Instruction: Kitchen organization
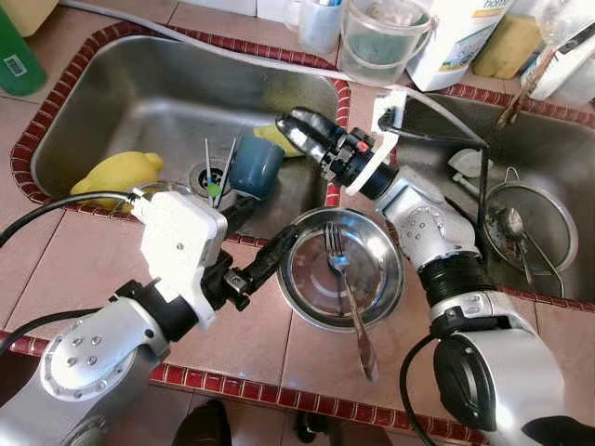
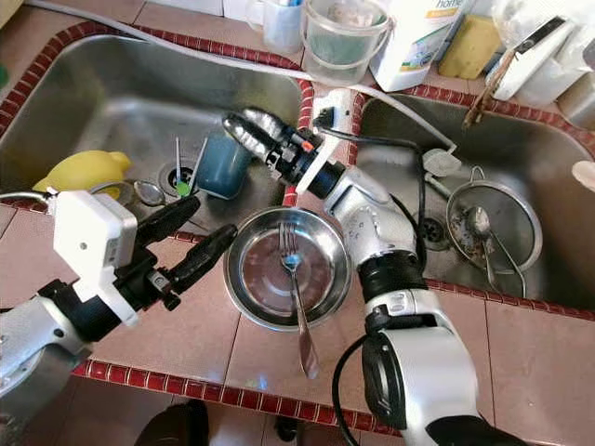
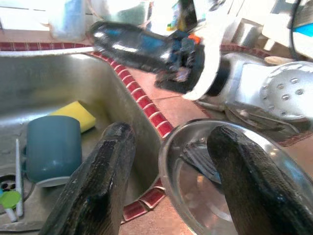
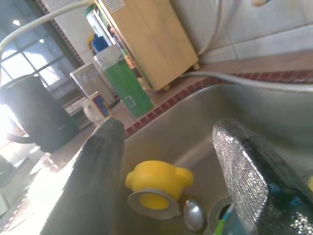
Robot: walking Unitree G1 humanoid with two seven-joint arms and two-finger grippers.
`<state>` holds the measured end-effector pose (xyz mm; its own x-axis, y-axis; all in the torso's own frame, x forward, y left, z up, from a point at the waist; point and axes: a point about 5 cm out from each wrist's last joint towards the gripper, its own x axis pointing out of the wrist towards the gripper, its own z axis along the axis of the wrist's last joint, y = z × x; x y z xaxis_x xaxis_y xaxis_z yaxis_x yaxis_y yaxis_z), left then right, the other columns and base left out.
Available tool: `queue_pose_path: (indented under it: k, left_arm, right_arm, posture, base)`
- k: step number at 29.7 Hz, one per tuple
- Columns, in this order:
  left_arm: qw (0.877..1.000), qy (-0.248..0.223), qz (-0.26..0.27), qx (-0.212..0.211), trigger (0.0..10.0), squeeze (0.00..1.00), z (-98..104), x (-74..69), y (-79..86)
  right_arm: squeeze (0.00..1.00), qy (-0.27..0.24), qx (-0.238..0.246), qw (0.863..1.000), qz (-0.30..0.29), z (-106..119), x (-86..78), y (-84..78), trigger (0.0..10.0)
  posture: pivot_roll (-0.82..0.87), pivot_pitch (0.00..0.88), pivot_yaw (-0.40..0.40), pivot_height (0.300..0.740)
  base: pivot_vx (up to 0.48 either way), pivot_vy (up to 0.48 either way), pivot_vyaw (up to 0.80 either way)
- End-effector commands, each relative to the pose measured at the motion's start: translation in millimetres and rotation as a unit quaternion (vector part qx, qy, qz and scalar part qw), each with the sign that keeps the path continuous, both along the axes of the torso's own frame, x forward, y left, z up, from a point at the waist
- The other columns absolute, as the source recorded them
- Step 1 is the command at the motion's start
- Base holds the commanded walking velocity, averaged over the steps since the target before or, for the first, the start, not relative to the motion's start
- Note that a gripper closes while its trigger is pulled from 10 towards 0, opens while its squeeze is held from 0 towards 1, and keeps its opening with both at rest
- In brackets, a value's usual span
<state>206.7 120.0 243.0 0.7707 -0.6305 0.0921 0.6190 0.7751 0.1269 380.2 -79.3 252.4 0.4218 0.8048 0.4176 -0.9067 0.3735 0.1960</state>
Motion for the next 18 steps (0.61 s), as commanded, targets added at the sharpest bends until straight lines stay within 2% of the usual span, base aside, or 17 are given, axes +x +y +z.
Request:
queue_pose_path:
  k: [1, 6, 10, 12, 18]
  left_arm:
    - [1.000, -0.004, -0.001, 0.000, 10.0, 0.00, 0, 0.4, -1.3]
    - [1.000, -0.022, 0.015, -0.006, 10.0, 0.00, 2, 14.3, 1.4]
    - [0.999, -0.023, 0.027, -0.006, 10.0, 0.00, 0, 20.9, 3.4]
    - [0.998, -0.021, 0.050, -0.030, 10.0, 0.00, -4, 32.4, 7.3]
    - [0.996, -0.024, 0.075, -0.034, 10.0, 0.00, -12, 44.3, 9.8]
  right_arm:
    - [1.00, -0.013, 0.002, 1.000, -0.019, 7, 2.2, -6.5, 10.0]
    - [1.00, -0.037, 0.009, 0.997, -0.068, 20, 4.4, -22.6, 10.0]
    - [1.00, -0.039, 0.003, 0.995, -0.090, 19, 5.3, -26.9, 10.0]
    - [1.00, -0.053, -0.014, 0.987, -0.149, 14, 3.6, -37.1, 10.0]
    - [1.00, -0.055, -0.015, 0.979, -0.198, 7, 0.5, -44.6, 10.0]
  posture:
    - [-0.04, 0.296, -0.111, 0.732]
    - [-0.05, 0.252, -0.111, 0.732]
    - [-0.05, 0.220, -0.108, 0.732]
    - [-0.05, 0.178, -0.105, 0.732]
    - [-0.06, 0.127, -0.105, 0.732]
  base:
    - [0.000, 0.000, 0.00]
    - [0.000, 0.000, 0.00]
    - [0.000, 0.000, 0.00]
    - [0.000, 0.000, 0.00]
    - [0.000, 0.000, 0.00]
